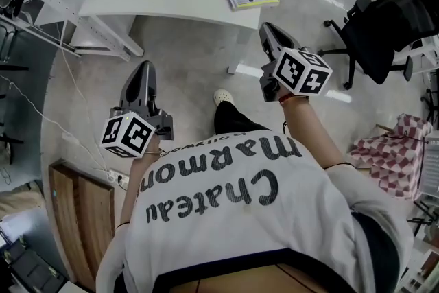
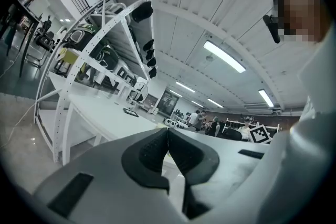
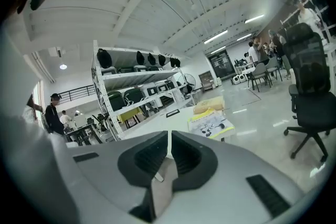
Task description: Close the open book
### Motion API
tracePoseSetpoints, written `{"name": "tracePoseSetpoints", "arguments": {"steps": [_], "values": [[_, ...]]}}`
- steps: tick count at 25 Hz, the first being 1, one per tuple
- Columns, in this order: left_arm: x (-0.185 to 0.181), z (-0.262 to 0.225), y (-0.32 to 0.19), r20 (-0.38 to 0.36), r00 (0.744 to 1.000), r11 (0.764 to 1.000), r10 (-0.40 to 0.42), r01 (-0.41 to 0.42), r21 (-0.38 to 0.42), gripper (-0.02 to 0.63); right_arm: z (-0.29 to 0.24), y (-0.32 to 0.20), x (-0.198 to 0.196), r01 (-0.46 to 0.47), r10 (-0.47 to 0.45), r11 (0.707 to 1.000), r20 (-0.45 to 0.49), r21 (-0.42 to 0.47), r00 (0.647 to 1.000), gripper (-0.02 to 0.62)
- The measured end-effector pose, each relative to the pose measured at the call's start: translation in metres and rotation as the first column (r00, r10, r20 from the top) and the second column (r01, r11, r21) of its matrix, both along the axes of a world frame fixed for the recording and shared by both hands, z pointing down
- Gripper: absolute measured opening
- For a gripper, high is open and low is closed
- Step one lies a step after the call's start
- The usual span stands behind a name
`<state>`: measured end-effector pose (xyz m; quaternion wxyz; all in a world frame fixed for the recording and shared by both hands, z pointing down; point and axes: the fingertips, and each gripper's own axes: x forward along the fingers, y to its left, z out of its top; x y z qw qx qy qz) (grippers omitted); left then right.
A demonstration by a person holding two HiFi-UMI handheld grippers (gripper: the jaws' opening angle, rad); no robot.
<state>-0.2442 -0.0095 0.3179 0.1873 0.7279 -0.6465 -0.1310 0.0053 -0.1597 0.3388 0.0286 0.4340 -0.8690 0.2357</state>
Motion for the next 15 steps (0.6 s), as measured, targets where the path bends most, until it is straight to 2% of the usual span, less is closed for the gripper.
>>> {"name": "tracePoseSetpoints", "arguments": {"steps": [15], "values": [[0.0032, 0.0, 0.006, -0.005, 1.0, 1.0, -0.005, 0.005, 0.0, 0.025, 0.0106, 0.0099, -0.0063, 0.031, -0.031, 0.999, -0.01, -0.028, 0.999, 0.04]]}}
